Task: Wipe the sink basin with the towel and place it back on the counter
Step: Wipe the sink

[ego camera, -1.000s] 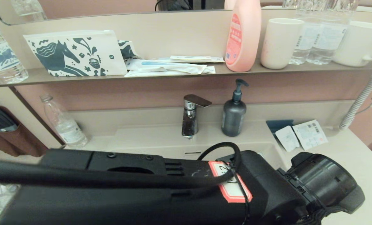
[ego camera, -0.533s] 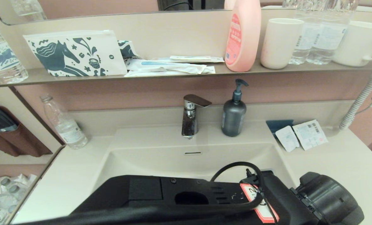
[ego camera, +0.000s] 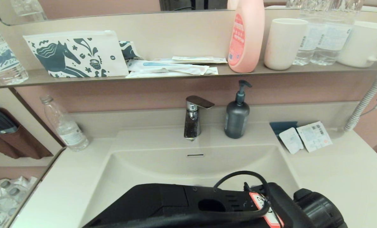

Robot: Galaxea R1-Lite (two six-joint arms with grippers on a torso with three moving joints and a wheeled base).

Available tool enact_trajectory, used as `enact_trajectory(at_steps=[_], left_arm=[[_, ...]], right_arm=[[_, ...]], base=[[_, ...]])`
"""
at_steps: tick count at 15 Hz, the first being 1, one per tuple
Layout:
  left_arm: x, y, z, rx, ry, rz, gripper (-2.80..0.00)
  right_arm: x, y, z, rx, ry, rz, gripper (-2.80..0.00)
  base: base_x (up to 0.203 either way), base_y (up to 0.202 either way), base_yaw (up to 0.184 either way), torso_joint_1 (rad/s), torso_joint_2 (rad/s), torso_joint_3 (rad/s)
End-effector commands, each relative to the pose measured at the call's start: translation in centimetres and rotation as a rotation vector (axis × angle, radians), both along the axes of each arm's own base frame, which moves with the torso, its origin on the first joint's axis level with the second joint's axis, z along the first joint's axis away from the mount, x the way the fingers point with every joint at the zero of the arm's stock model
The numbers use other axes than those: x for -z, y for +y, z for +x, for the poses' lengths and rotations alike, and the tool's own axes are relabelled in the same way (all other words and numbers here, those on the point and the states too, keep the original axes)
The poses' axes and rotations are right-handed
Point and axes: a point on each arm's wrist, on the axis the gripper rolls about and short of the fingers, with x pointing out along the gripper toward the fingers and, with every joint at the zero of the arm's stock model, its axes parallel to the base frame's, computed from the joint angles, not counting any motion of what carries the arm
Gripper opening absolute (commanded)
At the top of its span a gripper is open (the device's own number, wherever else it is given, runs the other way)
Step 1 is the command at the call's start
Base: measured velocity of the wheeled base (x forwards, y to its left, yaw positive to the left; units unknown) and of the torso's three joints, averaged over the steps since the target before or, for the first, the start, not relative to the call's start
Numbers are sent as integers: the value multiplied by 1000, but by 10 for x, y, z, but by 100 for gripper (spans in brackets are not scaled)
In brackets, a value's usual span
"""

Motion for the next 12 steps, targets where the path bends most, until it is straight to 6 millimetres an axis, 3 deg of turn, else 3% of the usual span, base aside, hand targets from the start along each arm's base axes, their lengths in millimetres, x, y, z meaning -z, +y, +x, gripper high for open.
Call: enact_trajectory(at_steps=[1, 6, 12], left_arm=[[4, 7, 7, -15, 20, 47, -280], [12, 22, 32, -47, 45, 101, -280], [16, 54, 45, -90, 79, 183, -280]], right_arm=[[0, 0, 0, -1, 2, 0, -280], [0, 0, 0, -1, 2, 0, -280], [0, 0, 0, -1, 2, 0, -280]], base=[[0, 0, 0, 0, 0, 0], [0, 0, 0, 0, 0, 0], [0, 0, 0, 0, 0, 0]])
